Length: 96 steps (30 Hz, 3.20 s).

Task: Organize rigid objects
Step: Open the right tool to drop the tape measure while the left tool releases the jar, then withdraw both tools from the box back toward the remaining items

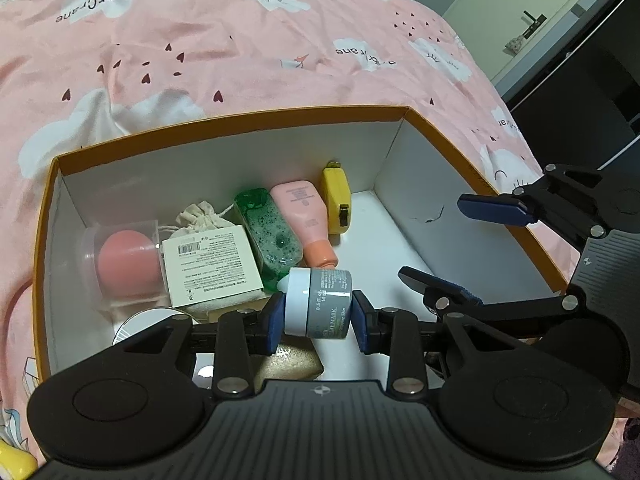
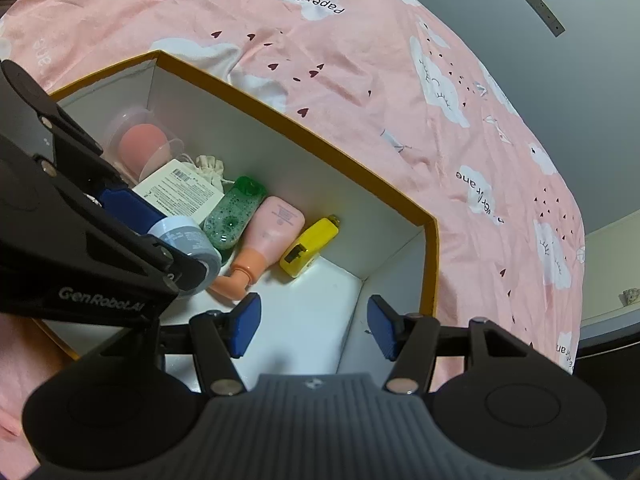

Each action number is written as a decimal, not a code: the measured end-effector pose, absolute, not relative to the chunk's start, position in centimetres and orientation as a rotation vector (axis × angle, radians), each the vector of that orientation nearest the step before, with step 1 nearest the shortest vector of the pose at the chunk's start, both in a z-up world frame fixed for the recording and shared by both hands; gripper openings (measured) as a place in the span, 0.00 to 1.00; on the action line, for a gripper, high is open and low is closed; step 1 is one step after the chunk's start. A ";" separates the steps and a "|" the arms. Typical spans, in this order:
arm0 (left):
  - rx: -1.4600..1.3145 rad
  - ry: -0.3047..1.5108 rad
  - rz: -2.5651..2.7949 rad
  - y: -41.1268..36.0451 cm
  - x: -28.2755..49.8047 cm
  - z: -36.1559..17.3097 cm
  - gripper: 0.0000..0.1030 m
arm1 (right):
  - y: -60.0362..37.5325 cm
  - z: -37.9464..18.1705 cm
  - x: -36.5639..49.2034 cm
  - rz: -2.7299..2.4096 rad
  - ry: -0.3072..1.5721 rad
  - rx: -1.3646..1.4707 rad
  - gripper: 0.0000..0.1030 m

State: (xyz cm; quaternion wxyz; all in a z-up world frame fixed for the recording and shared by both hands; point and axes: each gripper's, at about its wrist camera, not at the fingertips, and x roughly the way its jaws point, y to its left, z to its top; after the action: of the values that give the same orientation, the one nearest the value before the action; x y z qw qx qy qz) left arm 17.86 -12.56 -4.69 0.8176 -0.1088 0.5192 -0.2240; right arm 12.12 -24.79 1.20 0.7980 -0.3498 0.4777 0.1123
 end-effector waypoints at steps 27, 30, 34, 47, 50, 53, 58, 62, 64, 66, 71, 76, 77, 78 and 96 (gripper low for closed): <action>-0.195 0.908 -0.439 -11.7 15.6 -1.2 0.60 | -24.6 2.9 11.0 0.176 0.941 -0.808 0.81; -0.198 0.895 -0.443 -11.5 15.1 -1.0 0.62 | -24.3 3.3 10.7 0.177 0.924 -0.802 0.81; -0.224 0.872 -0.425 -10.7 14.3 -0.4 0.62 | -23.8 4.0 9.7 0.199 0.900 -0.763 0.81; -0.143 0.707 -0.338 -8.2 10.0 3.2 0.62 | -21.7 6.6 6.9 0.283 0.810 -0.582 0.81; -0.127 0.690 -0.322 -7.3 8.9 4.0 0.62 | -21.2 7.2 6.1 0.299 0.781 -0.512 0.81; -0.120 0.659 -0.313 -6.1 7.6 5.0 0.62 | -20.4 7.4 5.1 0.317 0.736 -0.473 0.81; -0.121 0.640 -0.260 -3.9 5.9 5.4 0.62 | -18.8 7.2 3.6 0.366 0.696 -0.415 0.81; -0.128 0.657 -0.210 -2.0 4.8 5.0 0.62 | -17.4 7.0 2.5 0.424 0.672 -0.385 0.81; -0.137 0.670 -0.195 -0.9 4.2 4.6 0.62 | -16.5 6.8 1.8 0.458 0.657 -0.387 0.81; -0.136 0.686 -0.173 0.0 3.7 4.2 0.62 | -15.5 6.5 1.1 0.487 0.651 -0.395 0.81; -0.123 0.757 -0.122 2.5 2.4 2.4 0.62 | -13.4 5.5 -0.5 0.564 0.646 -0.422 0.79; -0.149 0.876 -0.084 5.1 1.0 -0.3 0.62 | -10.9 4.0 -2.2 0.665 0.664 -0.489 0.64; -0.153 0.906 -0.080 5.5 0.8 -0.9 0.62 | -10.5 3.7 -2.5 0.680 0.668 -0.505 0.57; -0.160 0.932 -0.077 5.9 0.6 -1.4 0.61 | -10.1 3.4 -2.7 0.697 0.676 -0.518 0.55; -0.041 1.128 -0.226 7.8 -1.5 -4.9 0.60 | -5.7 -1.5 -1.7 0.915 0.901 -0.715 0.53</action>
State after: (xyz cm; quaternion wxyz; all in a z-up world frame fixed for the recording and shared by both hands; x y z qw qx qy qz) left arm -1.47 7.85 -4.87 0.8389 -0.0193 0.5333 -0.1068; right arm -1.72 -5.65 -1.52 0.7421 -0.3262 0.4109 0.4172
